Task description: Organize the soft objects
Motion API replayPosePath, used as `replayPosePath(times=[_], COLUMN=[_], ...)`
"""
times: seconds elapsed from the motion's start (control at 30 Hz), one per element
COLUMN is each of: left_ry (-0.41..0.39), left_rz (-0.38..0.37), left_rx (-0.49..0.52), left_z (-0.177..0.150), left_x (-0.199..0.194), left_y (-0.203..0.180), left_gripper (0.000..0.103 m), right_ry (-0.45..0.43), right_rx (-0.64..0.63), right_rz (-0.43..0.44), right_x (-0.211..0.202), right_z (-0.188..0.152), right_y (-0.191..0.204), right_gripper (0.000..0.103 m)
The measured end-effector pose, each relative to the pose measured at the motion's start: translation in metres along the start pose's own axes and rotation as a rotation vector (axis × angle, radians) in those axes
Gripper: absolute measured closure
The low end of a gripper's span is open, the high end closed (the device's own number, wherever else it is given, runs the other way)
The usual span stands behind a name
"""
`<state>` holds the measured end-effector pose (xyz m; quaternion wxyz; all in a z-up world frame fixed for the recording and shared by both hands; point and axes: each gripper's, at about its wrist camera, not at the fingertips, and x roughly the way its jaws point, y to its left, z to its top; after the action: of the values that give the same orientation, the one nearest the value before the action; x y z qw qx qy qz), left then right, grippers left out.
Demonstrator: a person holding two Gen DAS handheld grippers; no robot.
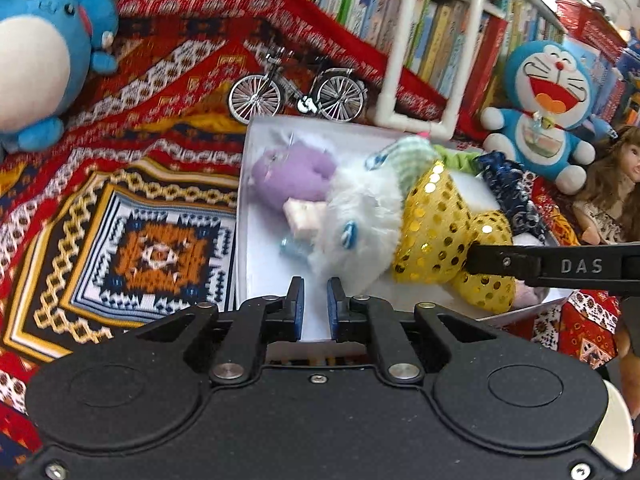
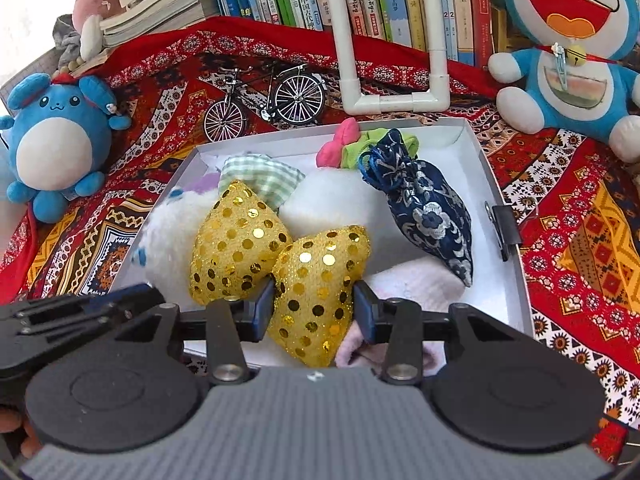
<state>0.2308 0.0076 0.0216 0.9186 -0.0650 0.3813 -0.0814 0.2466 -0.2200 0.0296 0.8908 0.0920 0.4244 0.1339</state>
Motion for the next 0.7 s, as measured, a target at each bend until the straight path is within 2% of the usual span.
replayPosePath(times=[0.17, 0.23, 0.3, 0.4, 0.53, 0.7], left_ry=[-0.007, -0.012, -0.02, -0.034, -0.064, -0.082], left_rz=[-0.005, -0.004, 0.001, -0.002, 0.012, 0.021], left_rx=[0.016, 0.023, 0.027, 0.026, 0.037, 0.025], left_z=[-0.001, -0.002, -0.001, -0.001, 0.0, 0.001], left_x=[0.002, 0.002, 0.001, -0.003, -0.013, -0.024], left_y=[0.0, -0.001, -0.003, -0.004, -0.006, -0.007], left_gripper=[0.087, 0.079, 0.076, 0.063, 0.053, 0.046], right_ry=[0.007, 0.007, 0.003, -0.008, -0.032, -0.052], right_rx=[0.001, 0.001, -0.001, 0.002, 0.014, 0.024], right_rz=[0.002, 0.001, 0.005, 0.016, 0.034, 0.041], right_x=[0.006, 0.008, 0.009, 0.006, -0.006, -0.02], right_z=[0.001, 0.001, 0.001, 0.0, 0.0, 0.0], right_y=[0.001, 0.002, 0.003, 0.003, -0.001, -0.004], right_gripper=[0.046, 0.046, 0.043, 0.04, 0.032, 0.025])
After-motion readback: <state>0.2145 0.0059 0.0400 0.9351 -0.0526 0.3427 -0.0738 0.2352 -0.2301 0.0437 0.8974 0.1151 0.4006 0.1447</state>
